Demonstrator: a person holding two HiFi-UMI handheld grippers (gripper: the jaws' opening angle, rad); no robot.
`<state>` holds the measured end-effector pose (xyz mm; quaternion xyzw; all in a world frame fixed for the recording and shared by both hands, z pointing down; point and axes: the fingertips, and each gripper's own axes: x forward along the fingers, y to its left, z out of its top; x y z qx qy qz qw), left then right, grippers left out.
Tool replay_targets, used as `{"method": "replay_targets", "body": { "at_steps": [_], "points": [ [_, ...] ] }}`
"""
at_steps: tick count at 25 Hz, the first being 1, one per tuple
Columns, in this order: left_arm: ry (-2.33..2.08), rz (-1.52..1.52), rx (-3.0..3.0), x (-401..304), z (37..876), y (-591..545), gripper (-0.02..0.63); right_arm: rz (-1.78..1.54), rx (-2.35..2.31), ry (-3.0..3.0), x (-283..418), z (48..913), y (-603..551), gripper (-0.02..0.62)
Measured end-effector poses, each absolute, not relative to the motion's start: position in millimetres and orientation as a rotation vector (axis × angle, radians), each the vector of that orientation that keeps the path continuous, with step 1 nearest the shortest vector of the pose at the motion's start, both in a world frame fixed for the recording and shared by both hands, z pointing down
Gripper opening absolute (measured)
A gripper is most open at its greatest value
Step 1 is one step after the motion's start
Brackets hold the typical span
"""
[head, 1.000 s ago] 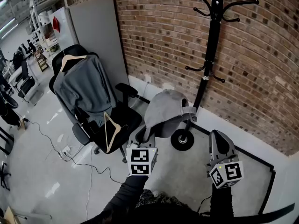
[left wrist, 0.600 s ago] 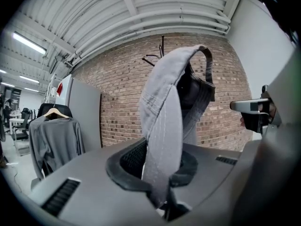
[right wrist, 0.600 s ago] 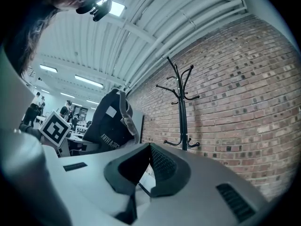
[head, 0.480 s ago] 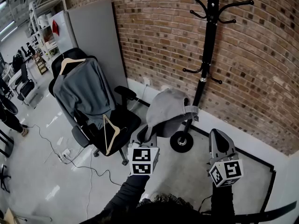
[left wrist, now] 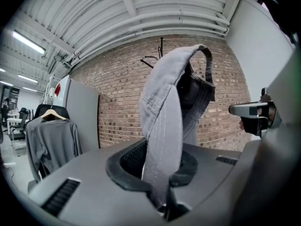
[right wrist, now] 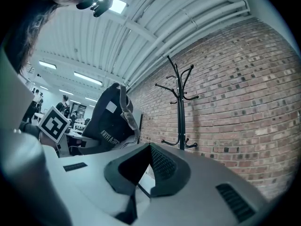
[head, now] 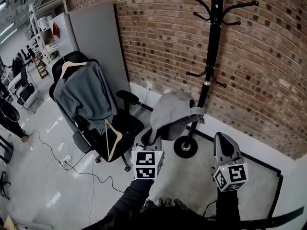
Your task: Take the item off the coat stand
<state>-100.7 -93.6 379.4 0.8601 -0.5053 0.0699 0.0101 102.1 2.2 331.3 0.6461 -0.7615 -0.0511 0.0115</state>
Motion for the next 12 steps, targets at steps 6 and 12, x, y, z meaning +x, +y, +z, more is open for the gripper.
{"method": "replay_targets", "body": {
  "at_steps": [6, 12],
  "points": [
    [-1.563, 0.216, 2.696, -94, 378, -95, 0.048, -0.151, 2.036, -2.355, 107, 332, 1, 0.008],
    [-1.557, 0.217, 2.700, -89, 378, -95, 0.048, -0.139, 2.049, -2.351, 113, 331, 0, 0.008]
  ]
}}
